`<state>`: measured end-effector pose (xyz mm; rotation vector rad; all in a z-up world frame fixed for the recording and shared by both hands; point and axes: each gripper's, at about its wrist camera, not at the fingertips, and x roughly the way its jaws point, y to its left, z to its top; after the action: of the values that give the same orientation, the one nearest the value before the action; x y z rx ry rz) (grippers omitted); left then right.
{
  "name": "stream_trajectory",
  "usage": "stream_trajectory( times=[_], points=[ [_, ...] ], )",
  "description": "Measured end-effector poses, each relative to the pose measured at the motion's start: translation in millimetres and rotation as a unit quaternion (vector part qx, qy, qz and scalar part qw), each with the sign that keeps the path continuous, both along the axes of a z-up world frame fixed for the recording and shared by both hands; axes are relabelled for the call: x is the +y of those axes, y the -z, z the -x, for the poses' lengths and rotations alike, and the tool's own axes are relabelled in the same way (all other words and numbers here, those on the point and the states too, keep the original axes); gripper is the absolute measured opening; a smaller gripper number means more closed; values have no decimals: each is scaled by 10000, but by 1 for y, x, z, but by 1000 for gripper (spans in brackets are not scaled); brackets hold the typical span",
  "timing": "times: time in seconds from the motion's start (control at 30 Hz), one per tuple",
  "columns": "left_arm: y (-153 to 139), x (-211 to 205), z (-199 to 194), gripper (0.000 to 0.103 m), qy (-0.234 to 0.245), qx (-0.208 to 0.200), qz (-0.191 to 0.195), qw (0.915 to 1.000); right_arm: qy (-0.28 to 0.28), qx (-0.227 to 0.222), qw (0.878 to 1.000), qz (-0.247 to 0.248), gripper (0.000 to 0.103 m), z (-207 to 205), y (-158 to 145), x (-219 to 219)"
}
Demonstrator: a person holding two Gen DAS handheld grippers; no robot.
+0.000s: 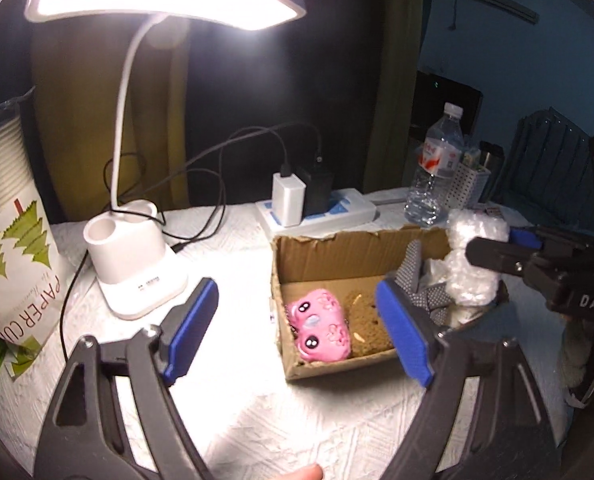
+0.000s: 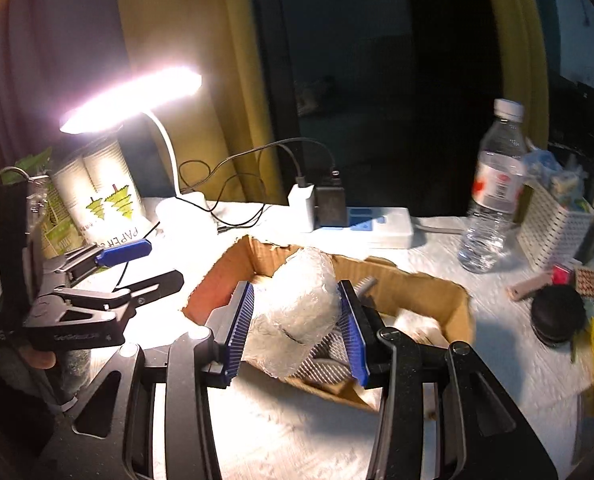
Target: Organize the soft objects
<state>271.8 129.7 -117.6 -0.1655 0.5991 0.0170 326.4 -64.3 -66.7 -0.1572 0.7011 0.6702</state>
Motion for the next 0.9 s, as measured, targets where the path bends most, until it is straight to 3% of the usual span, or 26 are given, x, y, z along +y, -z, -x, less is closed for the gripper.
stream_trajectory(
  times=[0.23, 0.4, 0.63, 0.9],
  points=[
    [15, 10, -2, 83, -49, 110, 134, 9998, -84, -8, 9998, 162, 45, -27, 14, 38],
    [22, 13, -5, 83, -64, 230, 184, 9995, -36, -212, 9992, 337, 64, -36, 20, 53],
    [18, 4, -2, 83, -13, 161, 126, 9998, 54, -236, 9993, 285, 64, -28, 14, 43],
    [-9, -21, 18, 83, 174, -124, 44, 9998, 231, -345, 9988, 257, 64, 2, -2, 16]
  ],
)
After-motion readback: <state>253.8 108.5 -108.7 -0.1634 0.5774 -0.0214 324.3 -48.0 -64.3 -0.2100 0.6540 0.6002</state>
